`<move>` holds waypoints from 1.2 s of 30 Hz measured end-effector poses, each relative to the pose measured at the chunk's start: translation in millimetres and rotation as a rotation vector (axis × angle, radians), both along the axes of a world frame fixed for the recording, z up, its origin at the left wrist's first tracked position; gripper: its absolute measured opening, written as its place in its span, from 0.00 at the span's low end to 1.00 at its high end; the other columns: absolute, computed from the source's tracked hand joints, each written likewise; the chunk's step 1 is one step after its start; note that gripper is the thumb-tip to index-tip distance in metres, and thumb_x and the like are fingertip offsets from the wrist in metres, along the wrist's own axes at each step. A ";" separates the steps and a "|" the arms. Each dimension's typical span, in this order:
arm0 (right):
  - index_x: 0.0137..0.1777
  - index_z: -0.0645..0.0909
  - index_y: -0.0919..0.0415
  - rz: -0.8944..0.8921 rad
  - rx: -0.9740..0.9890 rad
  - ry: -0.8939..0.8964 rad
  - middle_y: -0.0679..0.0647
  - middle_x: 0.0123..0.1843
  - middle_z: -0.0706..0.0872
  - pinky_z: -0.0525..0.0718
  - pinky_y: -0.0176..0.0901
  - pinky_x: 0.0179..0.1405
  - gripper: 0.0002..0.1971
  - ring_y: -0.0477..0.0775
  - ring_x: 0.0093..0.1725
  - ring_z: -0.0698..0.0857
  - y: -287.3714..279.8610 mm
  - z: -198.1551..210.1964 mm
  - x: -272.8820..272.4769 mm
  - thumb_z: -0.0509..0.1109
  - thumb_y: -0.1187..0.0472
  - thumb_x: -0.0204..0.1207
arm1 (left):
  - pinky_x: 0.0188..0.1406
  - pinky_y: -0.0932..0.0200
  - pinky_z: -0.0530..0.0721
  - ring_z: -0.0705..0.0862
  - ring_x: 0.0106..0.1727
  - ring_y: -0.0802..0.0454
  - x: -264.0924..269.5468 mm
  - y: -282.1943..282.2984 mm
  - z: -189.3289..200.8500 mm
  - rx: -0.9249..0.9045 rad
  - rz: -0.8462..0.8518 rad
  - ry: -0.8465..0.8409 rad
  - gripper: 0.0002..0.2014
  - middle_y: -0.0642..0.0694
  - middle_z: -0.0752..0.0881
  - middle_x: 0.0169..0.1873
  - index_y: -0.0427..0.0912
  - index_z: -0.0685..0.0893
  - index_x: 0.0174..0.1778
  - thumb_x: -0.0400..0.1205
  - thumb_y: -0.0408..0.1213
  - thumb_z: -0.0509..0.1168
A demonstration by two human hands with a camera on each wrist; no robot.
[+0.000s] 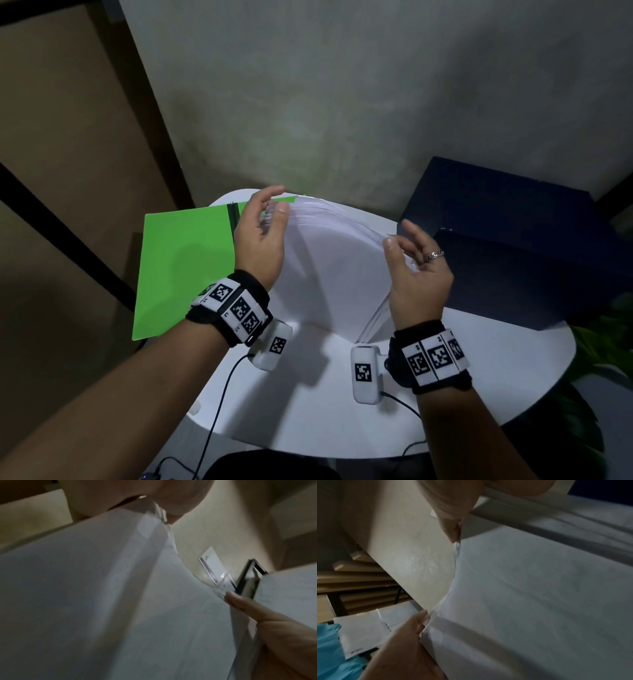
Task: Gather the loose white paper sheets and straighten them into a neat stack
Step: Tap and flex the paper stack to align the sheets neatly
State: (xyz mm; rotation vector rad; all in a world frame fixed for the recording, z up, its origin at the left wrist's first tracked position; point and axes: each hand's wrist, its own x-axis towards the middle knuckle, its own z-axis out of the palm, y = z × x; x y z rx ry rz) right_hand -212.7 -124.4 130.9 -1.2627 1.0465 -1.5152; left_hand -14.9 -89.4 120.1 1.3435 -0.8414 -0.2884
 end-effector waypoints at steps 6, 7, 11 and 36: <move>0.68 0.76 0.50 0.087 0.049 -0.021 0.52 0.48 0.92 0.89 0.51 0.57 0.35 0.56 0.54 0.90 1.2 -16.6 -18.6 0.81 0.76 0.64 | 0.51 0.70 0.79 0.84 0.46 0.65 6.4 -3.2 13.6 0.016 -0.062 -0.157 0.03 0.48 0.87 0.43 0.41 0.88 0.48 0.82 0.33 0.68; 0.68 0.76 0.50 0.083 0.057 -0.019 0.54 0.51 0.91 0.88 0.56 0.59 0.35 0.58 0.56 0.90 2.2 -19.8 -21.3 0.82 0.76 0.64 | 0.48 0.72 0.79 0.83 0.42 0.66 7.6 -3.6 13.6 0.026 -0.063 -0.143 0.03 0.50 0.86 0.40 0.39 0.86 0.47 0.82 0.31 0.67; 0.66 0.78 0.38 0.090 0.023 0.096 0.62 0.62 0.86 0.82 0.66 0.67 0.33 0.63 0.63 0.86 3.5 -29.4 -19.2 0.82 0.70 0.67 | 0.37 0.68 0.73 0.73 0.34 0.59 10.1 -4.8 11.0 0.041 -0.005 -0.062 0.05 0.52 0.76 0.33 0.40 0.77 0.44 0.84 0.29 0.58; 0.59 0.85 0.63 0.198 0.229 0.103 0.58 0.54 0.92 0.87 0.60 0.61 0.24 0.58 0.55 0.91 -10.1 -41.6 -21.3 0.85 0.70 0.63 | 0.63 0.52 0.85 0.88 0.56 0.56 31.5 3.9 -18.5 0.227 -0.370 0.106 0.25 0.48 0.87 0.55 0.40 0.76 0.66 0.75 0.35 0.77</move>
